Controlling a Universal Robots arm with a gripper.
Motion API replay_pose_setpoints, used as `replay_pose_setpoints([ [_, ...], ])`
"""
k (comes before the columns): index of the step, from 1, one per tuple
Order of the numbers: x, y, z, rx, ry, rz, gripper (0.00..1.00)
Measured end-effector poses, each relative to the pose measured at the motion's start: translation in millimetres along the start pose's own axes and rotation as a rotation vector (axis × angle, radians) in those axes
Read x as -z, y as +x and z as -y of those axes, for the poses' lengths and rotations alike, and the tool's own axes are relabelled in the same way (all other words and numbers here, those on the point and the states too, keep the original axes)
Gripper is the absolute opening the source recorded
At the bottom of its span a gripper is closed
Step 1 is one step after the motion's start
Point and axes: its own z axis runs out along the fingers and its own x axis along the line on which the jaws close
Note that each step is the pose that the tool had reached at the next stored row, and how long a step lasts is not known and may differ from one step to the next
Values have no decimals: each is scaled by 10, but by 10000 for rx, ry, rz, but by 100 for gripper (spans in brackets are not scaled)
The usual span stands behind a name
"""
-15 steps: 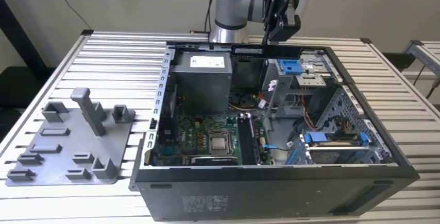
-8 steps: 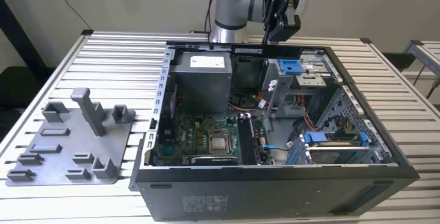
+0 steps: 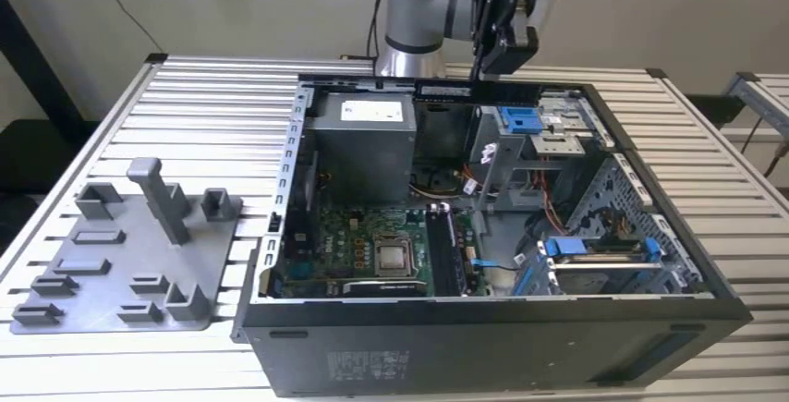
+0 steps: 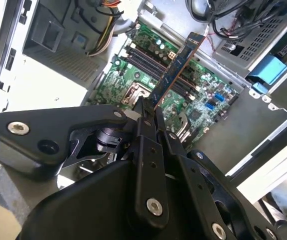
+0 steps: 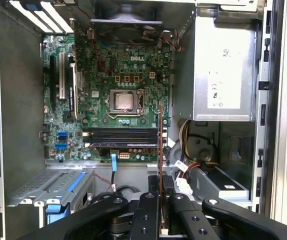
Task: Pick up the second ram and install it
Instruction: 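Insert the second ram into the second slot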
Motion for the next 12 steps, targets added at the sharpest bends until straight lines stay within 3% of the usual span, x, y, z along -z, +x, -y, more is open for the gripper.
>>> replay_pose_setpoints([
  [12, 0, 16, 0, -1085, 47, 2, 14],
])
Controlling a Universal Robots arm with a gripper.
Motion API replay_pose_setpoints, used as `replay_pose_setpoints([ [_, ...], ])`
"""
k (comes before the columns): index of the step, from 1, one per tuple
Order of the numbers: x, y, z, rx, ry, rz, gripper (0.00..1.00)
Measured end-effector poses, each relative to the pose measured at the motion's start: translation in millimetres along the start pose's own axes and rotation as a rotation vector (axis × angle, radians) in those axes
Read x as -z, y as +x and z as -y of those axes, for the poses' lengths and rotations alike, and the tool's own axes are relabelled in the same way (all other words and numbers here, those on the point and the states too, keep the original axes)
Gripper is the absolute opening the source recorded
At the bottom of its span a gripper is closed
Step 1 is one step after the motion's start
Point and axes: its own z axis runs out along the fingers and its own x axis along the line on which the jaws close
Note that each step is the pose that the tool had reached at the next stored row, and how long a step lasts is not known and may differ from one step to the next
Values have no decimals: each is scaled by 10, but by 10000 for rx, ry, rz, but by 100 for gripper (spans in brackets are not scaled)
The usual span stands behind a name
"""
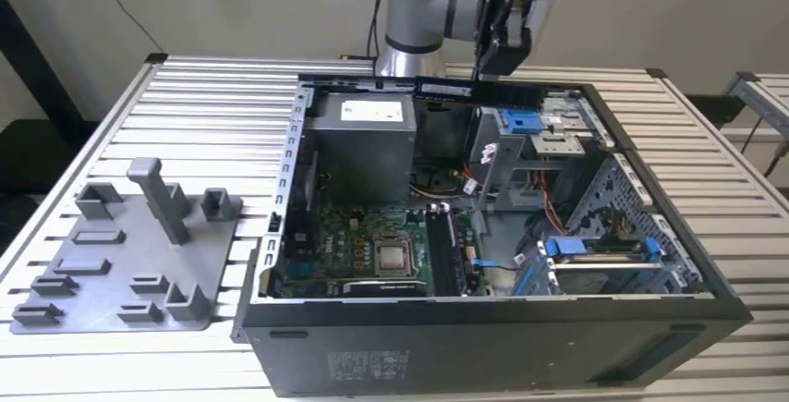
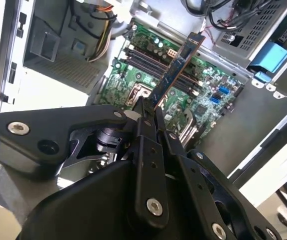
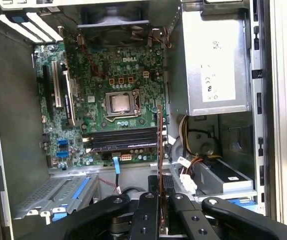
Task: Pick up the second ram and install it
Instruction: 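Insert the second ram into the second slot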
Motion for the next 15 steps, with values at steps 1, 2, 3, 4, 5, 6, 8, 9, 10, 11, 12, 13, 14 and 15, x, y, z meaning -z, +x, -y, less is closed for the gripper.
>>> replay_pose_setpoints([
  [1, 0, 3, 0, -100, 4, -1, 14],
  [2, 0, 5, 0, -205, 9, 1, 14],
  [3, 0, 8, 1, -308, 13, 1, 14],
  [4, 0, 11, 1, -404, 17, 1, 14],
  [5, 0, 14, 2, -499, 22, 1, 14],
  [6, 0, 17, 2, -591, 26, 1, 14],
  [8, 0, 25, 3, -763, 33, 1, 14],
  [9, 0, 29, 4, -843, 37, 1, 14],
  [10, 0, 35, 4, -911, 39, 2, 14],
  [11, 0, 41, 5, -971, 42, 2, 14],
  [12, 0, 47, 6, -1037, 45, 2, 14],
  [13, 1, 53, 7, -1099, 48, 2, 14],
  [14, 0, 60, 7, -1174, 51, 3, 14],
  [15, 1, 65, 8, -1241, 54, 2, 14],
])
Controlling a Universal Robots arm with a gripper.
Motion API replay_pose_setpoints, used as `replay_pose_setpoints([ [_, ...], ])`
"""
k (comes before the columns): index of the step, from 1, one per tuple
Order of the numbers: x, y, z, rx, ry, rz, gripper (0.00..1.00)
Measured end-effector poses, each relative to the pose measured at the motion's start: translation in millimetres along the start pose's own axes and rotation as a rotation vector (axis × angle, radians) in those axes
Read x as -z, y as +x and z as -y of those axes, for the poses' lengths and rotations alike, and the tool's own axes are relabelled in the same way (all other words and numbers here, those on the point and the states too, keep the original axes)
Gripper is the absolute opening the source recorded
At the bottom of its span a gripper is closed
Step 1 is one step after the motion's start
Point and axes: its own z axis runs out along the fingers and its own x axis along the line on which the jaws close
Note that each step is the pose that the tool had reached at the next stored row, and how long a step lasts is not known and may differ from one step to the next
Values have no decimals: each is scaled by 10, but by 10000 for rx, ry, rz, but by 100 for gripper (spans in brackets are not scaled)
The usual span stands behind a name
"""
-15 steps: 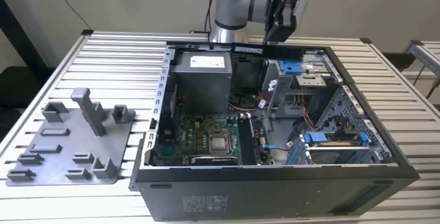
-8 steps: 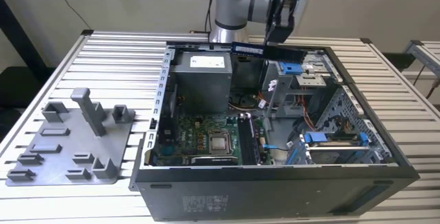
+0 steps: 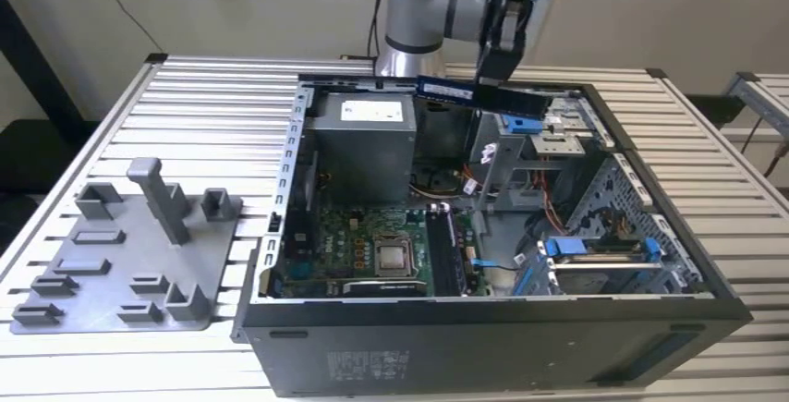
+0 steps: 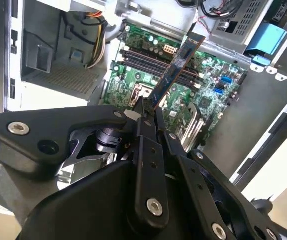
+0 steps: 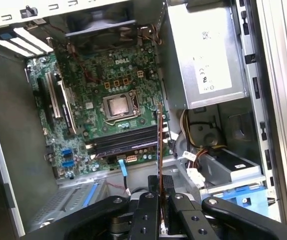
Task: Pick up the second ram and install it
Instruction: 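Insert the second ram into the second slot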
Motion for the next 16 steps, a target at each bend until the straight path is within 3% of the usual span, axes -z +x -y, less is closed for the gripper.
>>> replay_pose_setpoints([
  [16, -2, 47, 13, -1612, 70, 3, 14],
])
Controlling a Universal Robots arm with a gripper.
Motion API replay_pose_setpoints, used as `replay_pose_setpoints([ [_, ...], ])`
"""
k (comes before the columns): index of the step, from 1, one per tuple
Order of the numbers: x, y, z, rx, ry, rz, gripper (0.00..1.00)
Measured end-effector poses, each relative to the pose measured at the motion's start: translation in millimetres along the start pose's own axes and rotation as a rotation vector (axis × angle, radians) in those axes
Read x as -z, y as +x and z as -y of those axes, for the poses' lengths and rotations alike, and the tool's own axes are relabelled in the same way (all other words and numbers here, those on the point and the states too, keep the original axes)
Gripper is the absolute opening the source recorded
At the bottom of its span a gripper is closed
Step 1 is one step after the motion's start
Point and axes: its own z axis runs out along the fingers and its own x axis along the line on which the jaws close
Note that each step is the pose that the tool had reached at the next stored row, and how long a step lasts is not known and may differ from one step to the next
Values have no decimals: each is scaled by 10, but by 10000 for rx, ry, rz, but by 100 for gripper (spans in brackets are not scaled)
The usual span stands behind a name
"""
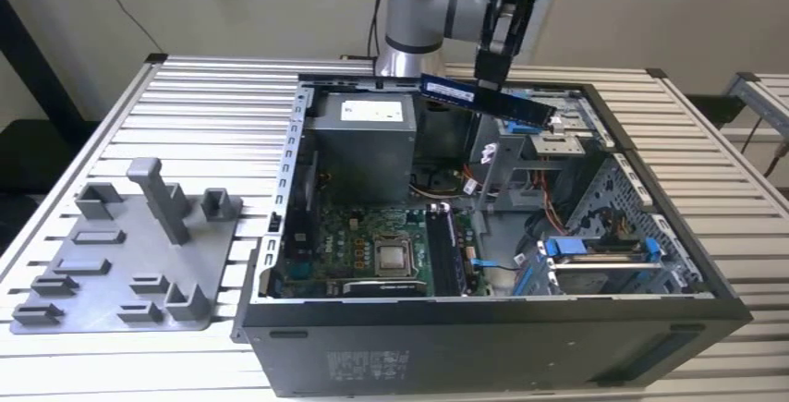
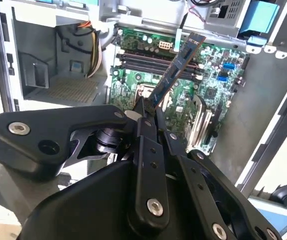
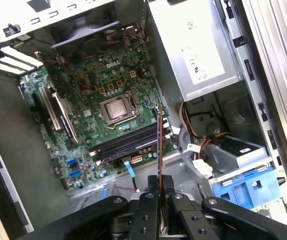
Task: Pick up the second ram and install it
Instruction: 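Insert the second ram into the second slot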
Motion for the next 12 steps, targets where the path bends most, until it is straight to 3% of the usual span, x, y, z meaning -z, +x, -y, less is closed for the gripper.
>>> replay_pose_setpoints([
  [12, -5, 8, 3, -1473, 65, 2, 14],
])
